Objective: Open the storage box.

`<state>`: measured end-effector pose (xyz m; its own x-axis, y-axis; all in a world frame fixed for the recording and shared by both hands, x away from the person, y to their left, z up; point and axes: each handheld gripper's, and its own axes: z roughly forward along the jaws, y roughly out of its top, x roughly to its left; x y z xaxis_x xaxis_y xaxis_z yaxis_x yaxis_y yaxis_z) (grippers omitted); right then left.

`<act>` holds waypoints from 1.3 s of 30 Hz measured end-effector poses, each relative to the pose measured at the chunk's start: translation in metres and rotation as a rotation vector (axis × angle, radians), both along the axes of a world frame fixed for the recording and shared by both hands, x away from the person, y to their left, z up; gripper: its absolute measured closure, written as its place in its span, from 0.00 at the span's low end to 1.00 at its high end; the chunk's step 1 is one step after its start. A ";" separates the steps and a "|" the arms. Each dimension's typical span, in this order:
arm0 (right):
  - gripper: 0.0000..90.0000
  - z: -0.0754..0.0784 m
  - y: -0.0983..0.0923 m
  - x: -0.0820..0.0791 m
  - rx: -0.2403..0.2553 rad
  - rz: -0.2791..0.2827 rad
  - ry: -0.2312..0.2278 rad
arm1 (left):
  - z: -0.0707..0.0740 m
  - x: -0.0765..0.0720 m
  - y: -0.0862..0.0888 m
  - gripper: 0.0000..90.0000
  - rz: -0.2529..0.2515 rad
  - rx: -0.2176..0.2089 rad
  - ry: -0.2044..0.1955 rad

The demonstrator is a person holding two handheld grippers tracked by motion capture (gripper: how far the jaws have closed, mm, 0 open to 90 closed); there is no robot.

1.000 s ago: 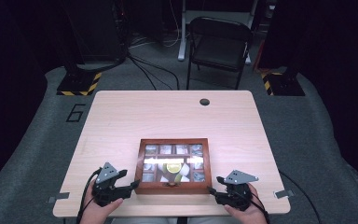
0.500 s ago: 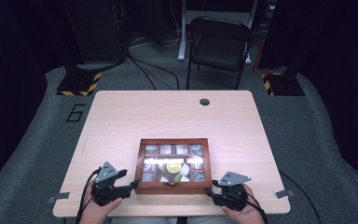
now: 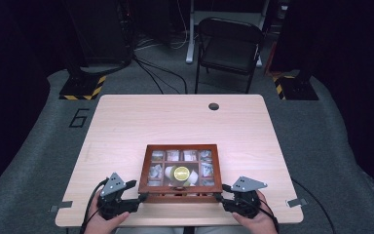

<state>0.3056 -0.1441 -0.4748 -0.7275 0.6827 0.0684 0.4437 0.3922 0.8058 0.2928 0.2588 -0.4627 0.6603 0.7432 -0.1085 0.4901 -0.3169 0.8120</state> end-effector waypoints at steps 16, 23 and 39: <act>0.59 0.006 0.000 0.006 0.052 -0.010 -0.009 | -0.011 0.014 -0.018 0.35 0.044 0.035 0.013; 0.59 0.007 0.001 0.007 0.068 -0.014 -0.012 | -0.009 0.019 -0.022 0.29 0.043 0.012 -0.004; 0.47 0.024 0.000 0.018 0.091 -0.058 -0.054 | 0.012 0.030 -0.020 0.25 0.084 -0.024 -0.020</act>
<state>0.3236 -0.1439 -0.4511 -0.6915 0.7163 0.0933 0.4182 0.2916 0.8603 0.3230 0.2387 -0.4510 0.5981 0.7933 -0.1141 0.4974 -0.2559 0.8289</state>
